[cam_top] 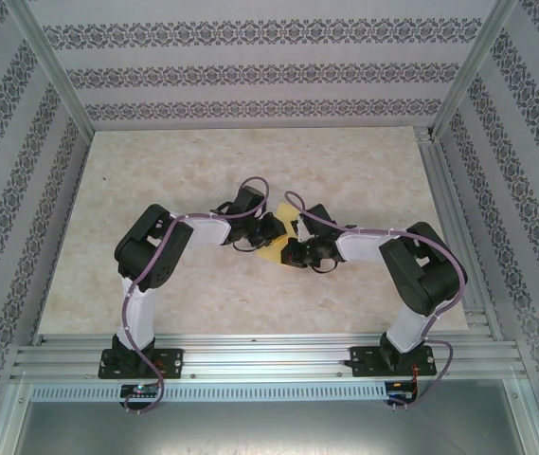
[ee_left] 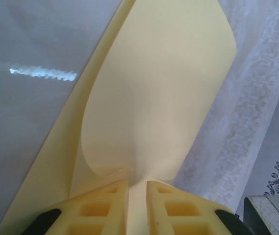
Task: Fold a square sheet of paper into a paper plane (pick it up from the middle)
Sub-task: Fold the triangle a second time at the center of the table.
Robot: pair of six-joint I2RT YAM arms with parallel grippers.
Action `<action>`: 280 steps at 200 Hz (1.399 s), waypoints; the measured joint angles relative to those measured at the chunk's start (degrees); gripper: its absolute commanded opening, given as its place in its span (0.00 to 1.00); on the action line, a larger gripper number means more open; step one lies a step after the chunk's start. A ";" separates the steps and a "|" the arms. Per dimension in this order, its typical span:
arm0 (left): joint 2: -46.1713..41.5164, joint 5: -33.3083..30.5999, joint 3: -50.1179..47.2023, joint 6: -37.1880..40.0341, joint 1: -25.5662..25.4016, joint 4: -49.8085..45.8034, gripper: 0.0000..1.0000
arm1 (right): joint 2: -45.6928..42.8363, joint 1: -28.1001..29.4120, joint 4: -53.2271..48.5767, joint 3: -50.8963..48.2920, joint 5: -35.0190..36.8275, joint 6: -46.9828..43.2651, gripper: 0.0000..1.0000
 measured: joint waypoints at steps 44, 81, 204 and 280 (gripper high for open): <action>0.70 1.40 1.44 1.81 0.61 -1.46 0.21 | 0.07 -0.11 -0.04 0.02 -0.07 -1.51 0.00; 1.14 2.21 1.95 3.19 2.12 -1.40 0.22 | 0.11 -0.48 -0.11 0.02 -0.44 -2.45 0.00; 5.16 3.98 9.14 5.84 4.98 -5.07 0.23 | 0.11 -0.85 0.11 0.02 -0.20 -2.82 0.00; 7.58 3.58 15.06 8.00 6.29 -11.47 0.25 | -1.27 -1.22 -1.70 -0.74 -0.26 -3.10 0.00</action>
